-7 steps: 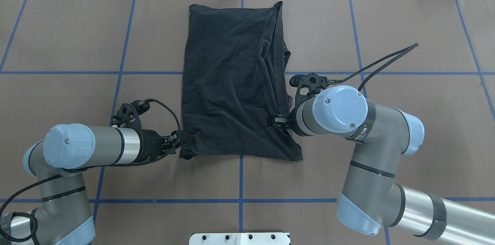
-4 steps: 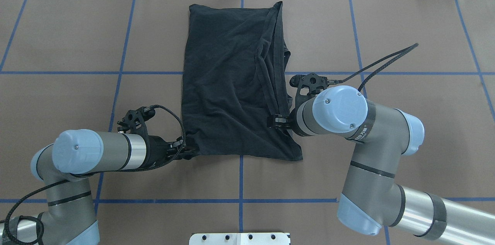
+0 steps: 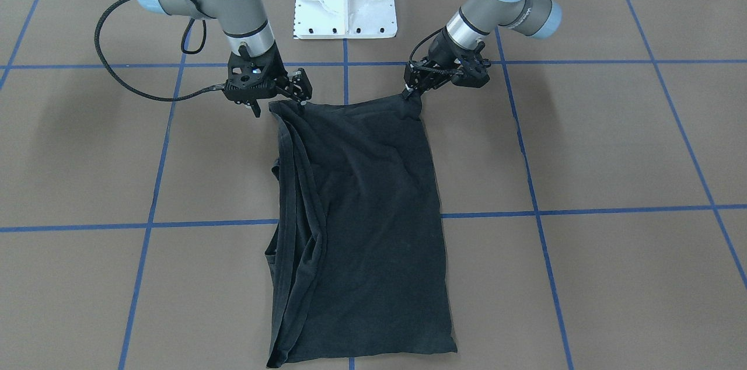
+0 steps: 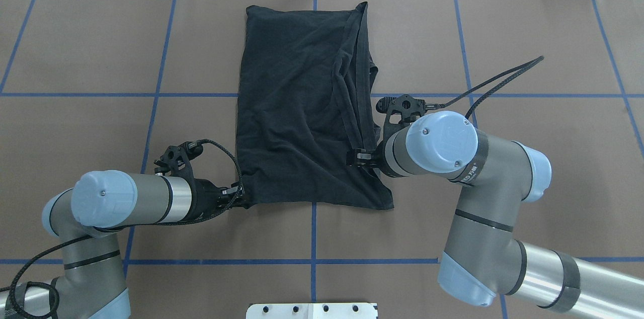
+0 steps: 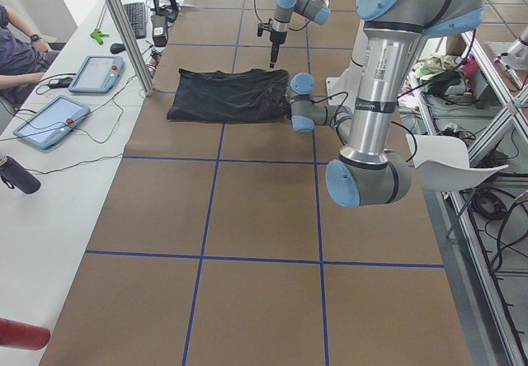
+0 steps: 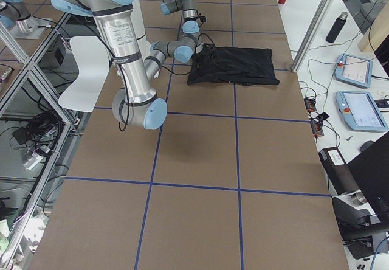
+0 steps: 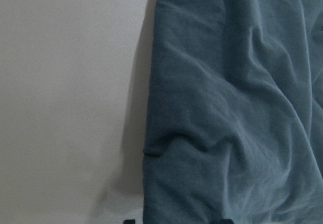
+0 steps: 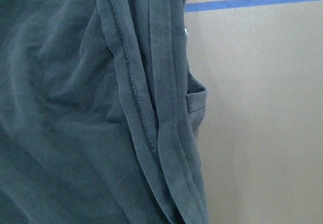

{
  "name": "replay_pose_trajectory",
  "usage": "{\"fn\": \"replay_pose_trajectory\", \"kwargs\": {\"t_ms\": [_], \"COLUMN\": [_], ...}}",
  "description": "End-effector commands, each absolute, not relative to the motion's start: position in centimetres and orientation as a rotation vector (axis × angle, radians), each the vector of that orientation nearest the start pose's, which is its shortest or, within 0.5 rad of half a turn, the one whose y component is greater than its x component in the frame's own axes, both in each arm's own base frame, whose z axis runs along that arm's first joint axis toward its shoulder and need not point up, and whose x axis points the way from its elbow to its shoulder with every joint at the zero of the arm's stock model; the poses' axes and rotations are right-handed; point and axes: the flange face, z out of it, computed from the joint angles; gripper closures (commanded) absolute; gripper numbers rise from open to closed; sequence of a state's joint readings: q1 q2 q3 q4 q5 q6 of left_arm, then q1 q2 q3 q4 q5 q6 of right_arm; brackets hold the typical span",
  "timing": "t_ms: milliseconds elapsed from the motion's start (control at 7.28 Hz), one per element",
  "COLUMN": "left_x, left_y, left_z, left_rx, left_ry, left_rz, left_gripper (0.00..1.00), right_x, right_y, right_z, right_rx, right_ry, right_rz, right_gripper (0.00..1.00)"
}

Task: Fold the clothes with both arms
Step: 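Grasp the shirt edge nearest the left gripper with the left gripper, then grasp the opposite shirt edge with the right gripper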

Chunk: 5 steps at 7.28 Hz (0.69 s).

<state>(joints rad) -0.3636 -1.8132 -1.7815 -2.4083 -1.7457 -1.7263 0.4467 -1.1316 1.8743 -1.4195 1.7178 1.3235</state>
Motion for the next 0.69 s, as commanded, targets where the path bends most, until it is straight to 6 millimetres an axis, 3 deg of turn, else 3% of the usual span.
{"fn": "replay_pose_trajectory", "kwargs": {"t_ms": [0,275,550], "left_x": [49.6,49.6,49.6], "left_y": [-31.3,-31.2,-31.2], "left_z": [33.2,33.1,33.1], "left_rx": [-0.017,-0.018,-0.018], "left_ry": [1.308,1.311,1.309], "left_rz": [-0.328,-0.326,-0.326], "left_gripper": [1.00,1.00,1.00], "right_x": [-50.3,-52.3,-54.7], "right_y": [-37.3,-38.6,-40.1], "right_z": [26.9,27.1,29.1], "right_rx": [0.184,0.225,0.283], "right_ry": [-0.873,-0.846,-0.892], "right_rz": [0.118,0.141,0.150], "right_gripper": [0.00,0.00,0.00]}}
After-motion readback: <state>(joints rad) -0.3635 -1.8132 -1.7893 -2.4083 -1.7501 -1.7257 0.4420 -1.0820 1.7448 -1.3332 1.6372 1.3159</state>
